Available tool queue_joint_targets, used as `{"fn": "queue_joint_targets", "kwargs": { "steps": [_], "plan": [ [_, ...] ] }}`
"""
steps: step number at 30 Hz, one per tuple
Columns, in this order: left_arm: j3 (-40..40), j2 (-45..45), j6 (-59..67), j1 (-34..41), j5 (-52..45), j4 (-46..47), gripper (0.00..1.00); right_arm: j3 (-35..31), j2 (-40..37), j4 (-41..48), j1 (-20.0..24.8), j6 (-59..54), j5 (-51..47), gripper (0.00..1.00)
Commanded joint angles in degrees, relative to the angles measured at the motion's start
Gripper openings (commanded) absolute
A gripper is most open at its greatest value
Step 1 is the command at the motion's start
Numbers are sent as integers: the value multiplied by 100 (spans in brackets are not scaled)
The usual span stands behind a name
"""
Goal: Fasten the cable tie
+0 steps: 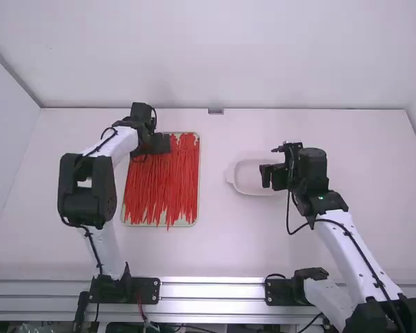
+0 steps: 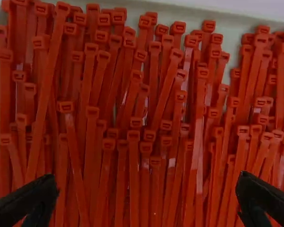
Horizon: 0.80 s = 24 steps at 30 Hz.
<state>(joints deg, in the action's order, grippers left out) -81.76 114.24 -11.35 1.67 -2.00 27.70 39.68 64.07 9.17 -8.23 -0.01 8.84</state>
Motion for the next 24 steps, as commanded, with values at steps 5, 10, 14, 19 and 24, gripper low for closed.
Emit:
{"fn": "queue_joint_targets", "kwargs": {
  "steps": [5, 10, 14, 19, 24],
  "plan": [
    [2, 76, 22, -116, 146, -221, 94, 155, 299, -146, -2, -2, 15, 98],
    [120, 76, -90, -247, 138, -317, 86, 155, 551, -319, 2, -2, 35, 98],
    [225, 76, -85, -293, 142, -466, 76, 155, 608, -365, 9, -4, 33, 98],
    [234, 76, -87, -240, 142, -479, 57, 155, 597, -400, -37, 0, 33, 98],
    [260, 103, -127, -258, 140, -597, 45, 155, 597, -382, -31, -2, 31, 98]
  ]
}}
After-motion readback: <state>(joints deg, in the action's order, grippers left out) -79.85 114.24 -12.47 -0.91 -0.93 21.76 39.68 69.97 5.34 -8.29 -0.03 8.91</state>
